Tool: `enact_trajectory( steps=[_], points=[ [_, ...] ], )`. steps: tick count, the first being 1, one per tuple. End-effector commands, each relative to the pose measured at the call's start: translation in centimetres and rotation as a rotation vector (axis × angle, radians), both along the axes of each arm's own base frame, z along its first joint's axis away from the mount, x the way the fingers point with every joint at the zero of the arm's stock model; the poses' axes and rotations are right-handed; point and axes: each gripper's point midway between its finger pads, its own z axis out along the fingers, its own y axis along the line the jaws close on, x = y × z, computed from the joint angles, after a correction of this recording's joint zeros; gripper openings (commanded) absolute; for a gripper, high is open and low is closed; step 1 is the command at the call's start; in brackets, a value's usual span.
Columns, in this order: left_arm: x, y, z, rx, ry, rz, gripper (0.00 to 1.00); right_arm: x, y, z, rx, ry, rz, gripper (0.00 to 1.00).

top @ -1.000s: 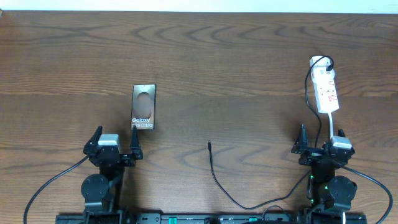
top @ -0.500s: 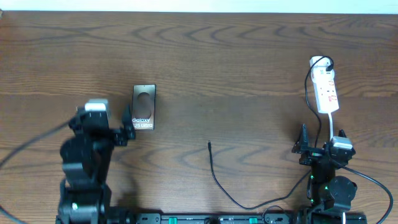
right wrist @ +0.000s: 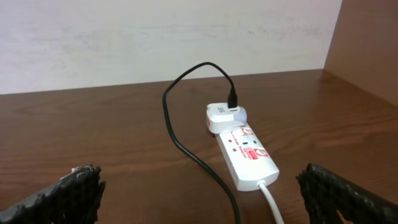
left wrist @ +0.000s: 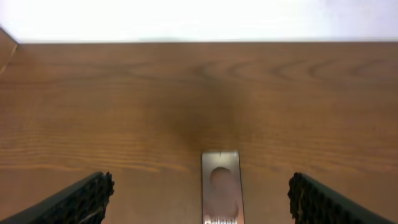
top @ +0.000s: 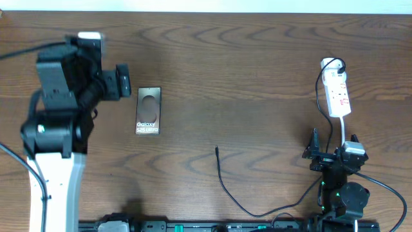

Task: Plug charger to phone and switch on socket
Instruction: 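Move the left gripper over the Galaxy phone and lower onto it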

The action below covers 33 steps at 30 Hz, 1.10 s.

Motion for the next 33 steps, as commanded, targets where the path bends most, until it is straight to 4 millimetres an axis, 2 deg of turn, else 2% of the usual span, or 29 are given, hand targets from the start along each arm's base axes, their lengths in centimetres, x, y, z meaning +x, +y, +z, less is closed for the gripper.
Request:
enact_trajectory(
  steps=[1,9,21,24,26,33],
  points=[
    [0.9,0.4,0.5,0.002,0.056,0.015,0.92,0.0,0.1,0.0,0.006,-0.001,0.004,0.99],
    [0.0,0.0,-4.4,-0.025,0.312,0.009,0.92,0.0,0.1,0.0,0.006,-0.001,0.004,0.99],
    [0.2,0.0,-4.7,-0.026,0.318,0.009,0.92,0.0,0.1,0.0,0.006,-0.001,0.004,0.99],
    [0.0,0.0,-5.4,-0.038,0.343,0.022,0.92,0.0,0.1,0.0,0.006,0.000,0.004,0.99],
    [-0.1,-0.1,-6.6,-0.055,0.379,0.039,0.92,0.0,0.1,0.0,0.006,-0.001,0.004,0.99],
    [0.4,-0.3,-13.2,-0.056,0.596,0.036,0.92,0.0,0.1,0.0,0.006,0.000,0.004,0.99]
  ],
)
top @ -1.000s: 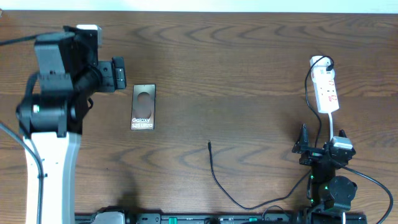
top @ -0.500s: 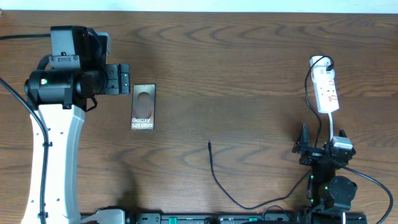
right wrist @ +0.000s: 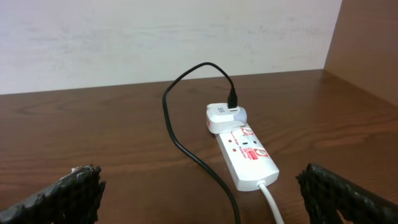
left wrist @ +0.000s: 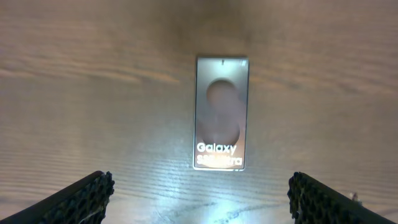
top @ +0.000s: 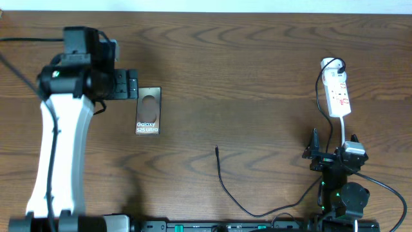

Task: Plug charger to phone and switch on socket
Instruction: 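Move the left gripper over the Galaxy phone and lower onto it, then close the left gripper on the phone's long edges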

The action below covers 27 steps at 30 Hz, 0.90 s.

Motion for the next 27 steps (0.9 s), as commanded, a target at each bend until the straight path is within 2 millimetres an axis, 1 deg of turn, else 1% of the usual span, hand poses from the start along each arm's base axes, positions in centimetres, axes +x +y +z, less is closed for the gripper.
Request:
enact_trajectory(
  steps=[1,3,4,6,11,16,17,20,25,27],
  points=[
    [0.1,-0.3,-3.9,-0.015,0.134,0.004,0.92,0.0,0.1,-0.1,0.006,0.000,0.005,0.99],
    [0.1,-0.6,-5.5,-0.036,0.187,-0.002,0.92,0.0,0.1,-0.1,0.006,0.000,0.005,0.99],
    [0.0,-0.7,-6.5,-0.040,0.225,-0.003,0.92,0.0,0.1,-0.1,0.006,0.000,0.005,0.99],
    [0.0,-0.7,-7.9,-0.041,0.269,-0.002,0.92,0.0,0.1,-0.1,0.006,0.000,0.005,0.99],
    [-0.3,-1.2,-9.8,-0.039,0.317,-0.016,0.92,0.0,0.1,-0.1,0.006,0.000,0.005,0.99],
    [-0.8,-3.5,-12.0,-0.025,0.325,-0.081,0.92,0.0,0.1,-0.1,0.006,0.000,0.005,0.99],
    [-0.9,-3.7,-12.5,-0.013,0.324,-0.082,0.92,0.0,0.1,-0.1,0.006,0.000,0.005,0.99],
    [-1.2,-3.3,-14.0,0.035,0.322,-0.045,0.92,0.0,0.1,-0.1,0.006,0.000,0.005,0.99],
    [-1.9,-3.2,-16.5,0.035,0.326,-0.043,0.92,0.0,0.1,-0.1,0.006,0.000,0.005,0.99],
    [-2.2,-3.2,-17.1,0.036,0.327,-0.043,0.93,0.0,0.1,-0.1,0.006,0.000,0.005,0.99]
  ],
)
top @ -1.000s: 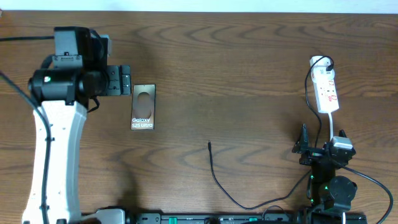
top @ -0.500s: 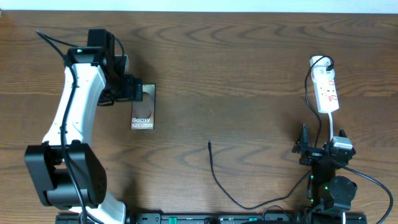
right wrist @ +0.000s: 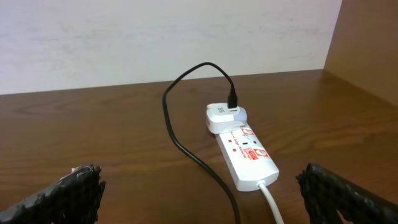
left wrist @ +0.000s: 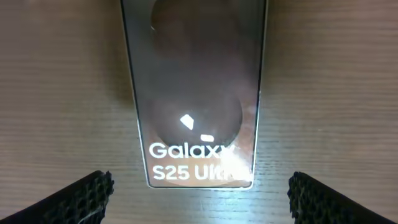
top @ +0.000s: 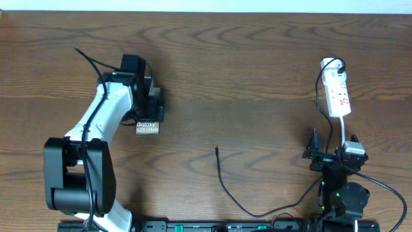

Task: Plug charger to phone and switch on socket
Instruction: 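Close the left gripper on the phone's long edges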

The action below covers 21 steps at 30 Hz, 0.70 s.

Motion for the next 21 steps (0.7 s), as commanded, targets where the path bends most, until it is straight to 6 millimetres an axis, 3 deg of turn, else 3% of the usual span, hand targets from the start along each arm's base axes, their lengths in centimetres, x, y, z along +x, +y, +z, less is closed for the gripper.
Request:
enact_trajectory(
  steps=[1,4,5,6,7,8,9,10,21],
  points=[
    [-0.5,0.4,-1.2,0.018,0.009,0.017,0.93,0.0,0.1,-0.1,0.006,0.000,0.004,0.99],
    [-0.1,0.4,-1.4,0.016,-0.009,0.018,0.92,0.0,0.1,-0.1,0.006,0.000,0.004,0.99],
    [0.0,0.4,-1.4,0.016,-0.013,0.018,0.83,0.0,0.1,-0.1,0.006,0.000,0.004,0.99],
    [0.1,0.4,-1.4,0.016,-0.016,0.018,0.62,0.0,0.1,-0.1,0.006,0.000,0.004,0.99],
    [0.1,0.4,-1.4,0.015,-0.017,0.018,0.58,0.0,0.1,-0.1,0.006,0.000,0.004,0.99],
    [0.1,0.4,-1.4,0.016,-0.017,0.018,0.59,0.0,0.1,-0.1,0.006,0.000,0.004,0.99],
    [0.1,0.4,-1.4,0.015,-0.017,0.018,0.90,0.0,0.1,-0.1,0.006,0.000,0.004,0.99],
    [0.1,0.4,-1.4,0.015,-0.016,0.018,0.98,0.0,0.1,-0.1,0.006,0.000,0.004,0.99],
    [1.6,0.3,-1.2,0.010,-0.075,0.018,0.98,0.0,0.1,-0.1,0.006,0.000,0.004,0.99]
  ],
)
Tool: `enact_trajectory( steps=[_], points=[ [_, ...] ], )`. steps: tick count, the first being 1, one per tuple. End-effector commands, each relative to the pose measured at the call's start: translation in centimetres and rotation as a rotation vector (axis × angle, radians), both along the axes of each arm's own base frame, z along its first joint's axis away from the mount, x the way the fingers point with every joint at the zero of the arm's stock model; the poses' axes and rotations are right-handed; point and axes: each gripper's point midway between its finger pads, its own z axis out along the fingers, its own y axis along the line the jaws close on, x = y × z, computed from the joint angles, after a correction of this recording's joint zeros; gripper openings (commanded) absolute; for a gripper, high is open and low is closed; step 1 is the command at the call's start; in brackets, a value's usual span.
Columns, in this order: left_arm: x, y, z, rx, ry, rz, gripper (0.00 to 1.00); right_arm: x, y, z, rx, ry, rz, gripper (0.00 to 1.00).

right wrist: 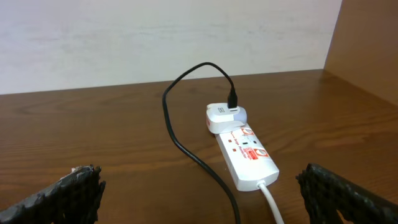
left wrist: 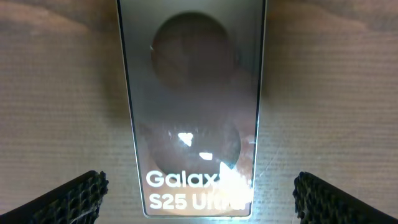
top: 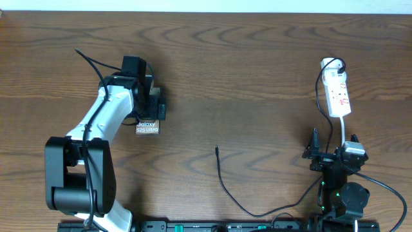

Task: Plug charger to phone and switch on socket
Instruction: 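Close the left gripper on the phone's long edges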

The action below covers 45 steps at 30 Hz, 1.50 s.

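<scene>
The phone (top: 147,122), its screen reading "Galaxy S25 Ultra", lies flat on the table at the left and fills the left wrist view (left wrist: 193,106). My left gripper (top: 149,108) stands open straight over it, fingers (left wrist: 68,199) on either side, not touching. The white power strip (top: 338,95) with a white charger plugged in lies at the far right (right wrist: 247,157). Its black cable's free plug (top: 217,150) rests mid-table. My right gripper (top: 335,154) is open near the front right edge, short of the strip.
The black cable (top: 257,209) loops from the charger along the front of the table. The strip's white lead (top: 345,132) runs toward the right arm base. A wooden side wall (right wrist: 367,50) stands at the right.
My left gripper has shifted slightly along the phone, so the phone's lettering sits lower in the wrist view. The right arm, the cable and the strip are unchanged.
My left gripper was open at the far left, away from the phone. Then it stood beside the phone's top end, higher up. Then it was low over the phone, and now it straddles it, open. The right arm has stayed put throughout.
</scene>
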Motion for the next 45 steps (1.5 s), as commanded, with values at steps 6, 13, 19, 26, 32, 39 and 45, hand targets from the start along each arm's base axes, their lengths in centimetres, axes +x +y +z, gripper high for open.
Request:
enact_trajectory(
  steps=[6,13,19,26,32,39,45],
  points=[
    [0.4,0.3,-0.7,0.015,-0.004,0.007,0.98,0.0,0.1,-0.1,0.006,0.000,0.004,0.99],
    [1.1,0.7,-1.0,0.036,-0.022,0.011,0.98,0.0,0.1,-0.1,0.006,0.000,0.004,0.99],
    [1.3,0.6,-2.7,0.038,0.001,0.011,0.98,0.0,0.1,-0.1,0.006,0.000,0.004,0.99],
    [1.4,0.6,-3.2,0.039,0.006,0.011,0.98,0.0,0.1,-0.1,0.006,0.000,0.004,0.99],
    [1.2,0.6,-4.2,0.040,0.027,0.010,0.98,0.0,0.1,-0.1,0.006,0.000,0.004,0.99],
    [1.0,0.7,-4.8,0.042,0.045,0.010,0.98,0.0,0.1,-0.1,0.006,0.000,0.004,0.99],
    [1.1,0.6,-4.8,0.042,0.040,0.010,0.98,0.0,0.1,-0.1,0.006,0.000,0.004,0.99]
  ],
)
